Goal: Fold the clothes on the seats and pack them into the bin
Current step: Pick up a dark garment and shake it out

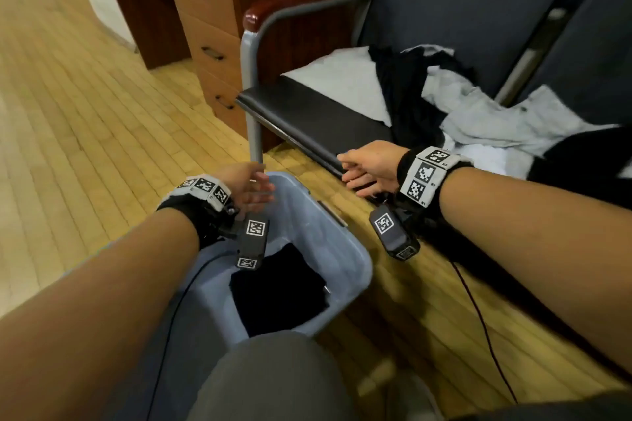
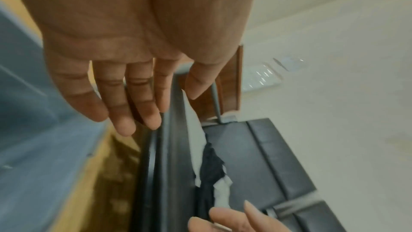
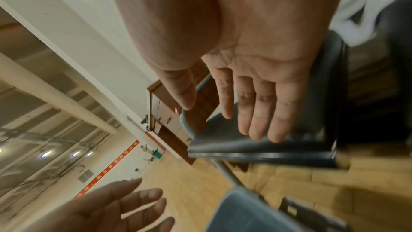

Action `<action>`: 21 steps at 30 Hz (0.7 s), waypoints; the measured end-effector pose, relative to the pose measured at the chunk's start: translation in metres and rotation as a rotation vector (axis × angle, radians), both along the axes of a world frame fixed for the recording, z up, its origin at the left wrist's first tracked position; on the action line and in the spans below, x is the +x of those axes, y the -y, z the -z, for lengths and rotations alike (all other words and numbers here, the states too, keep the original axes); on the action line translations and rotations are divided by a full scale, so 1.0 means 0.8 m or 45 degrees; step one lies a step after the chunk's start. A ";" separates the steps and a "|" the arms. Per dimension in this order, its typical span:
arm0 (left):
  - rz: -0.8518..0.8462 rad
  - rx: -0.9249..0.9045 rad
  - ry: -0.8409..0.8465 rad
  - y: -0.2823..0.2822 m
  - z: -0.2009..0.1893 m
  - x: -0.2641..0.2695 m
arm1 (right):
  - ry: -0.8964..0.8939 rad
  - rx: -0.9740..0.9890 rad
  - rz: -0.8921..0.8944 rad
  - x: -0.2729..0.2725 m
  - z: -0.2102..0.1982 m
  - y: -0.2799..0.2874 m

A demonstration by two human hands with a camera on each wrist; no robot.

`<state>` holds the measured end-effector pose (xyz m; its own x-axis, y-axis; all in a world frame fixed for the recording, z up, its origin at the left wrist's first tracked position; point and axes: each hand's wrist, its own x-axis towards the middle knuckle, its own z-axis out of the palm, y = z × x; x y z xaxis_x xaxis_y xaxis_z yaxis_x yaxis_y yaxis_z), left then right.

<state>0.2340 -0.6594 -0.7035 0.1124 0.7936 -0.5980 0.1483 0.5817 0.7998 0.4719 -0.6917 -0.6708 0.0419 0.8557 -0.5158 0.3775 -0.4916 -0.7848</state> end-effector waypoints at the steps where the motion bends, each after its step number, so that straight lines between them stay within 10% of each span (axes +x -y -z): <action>1: 0.056 0.038 0.015 0.002 -0.020 0.018 | 0.010 0.036 0.043 0.014 -0.017 0.012; 10: 0.573 0.377 -0.035 0.038 -0.143 0.230 | 0.174 0.250 0.490 0.204 -0.109 0.123; 21: 0.939 0.486 -0.278 0.077 -0.109 0.492 | 0.550 0.202 0.745 0.421 -0.086 0.218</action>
<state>0.6272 -0.7210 -0.6162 0.5920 0.7143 -0.3733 0.5561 -0.0268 0.8307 0.8088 -0.8658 -0.6021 0.6846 0.6942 -0.2223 0.3798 -0.6000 -0.7041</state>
